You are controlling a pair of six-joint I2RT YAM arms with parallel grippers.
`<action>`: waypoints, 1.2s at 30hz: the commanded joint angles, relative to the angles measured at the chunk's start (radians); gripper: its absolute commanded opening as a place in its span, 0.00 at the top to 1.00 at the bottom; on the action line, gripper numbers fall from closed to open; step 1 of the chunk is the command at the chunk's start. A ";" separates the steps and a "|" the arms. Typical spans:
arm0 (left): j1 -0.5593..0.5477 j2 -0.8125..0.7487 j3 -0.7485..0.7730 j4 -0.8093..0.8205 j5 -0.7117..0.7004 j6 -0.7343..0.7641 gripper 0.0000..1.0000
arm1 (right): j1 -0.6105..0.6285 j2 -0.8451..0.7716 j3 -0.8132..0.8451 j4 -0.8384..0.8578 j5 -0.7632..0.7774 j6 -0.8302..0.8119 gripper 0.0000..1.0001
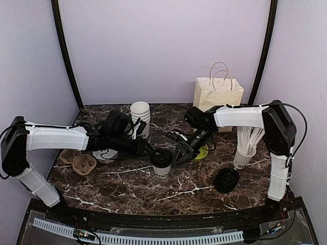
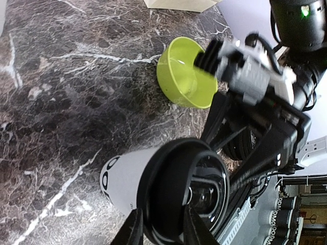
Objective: Pack the takeout coffee
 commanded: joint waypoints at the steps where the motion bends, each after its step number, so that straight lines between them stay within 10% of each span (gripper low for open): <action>1: 0.000 -0.019 -0.070 -0.098 -0.033 -0.022 0.71 | -0.028 0.071 0.042 0.052 0.223 0.018 0.52; 10: -0.001 -0.060 -0.004 -0.139 -0.055 -0.001 0.63 | -0.028 0.032 0.139 -0.061 -0.072 -0.155 0.52; 28: -0.074 -0.102 0.209 -0.338 -0.241 0.448 0.12 | -0.033 -0.180 0.096 -0.105 0.214 -0.342 0.45; 36: -0.154 0.050 0.399 -0.569 -0.319 0.606 0.11 | -0.093 -0.329 0.053 -0.117 0.250 -0.421 0.44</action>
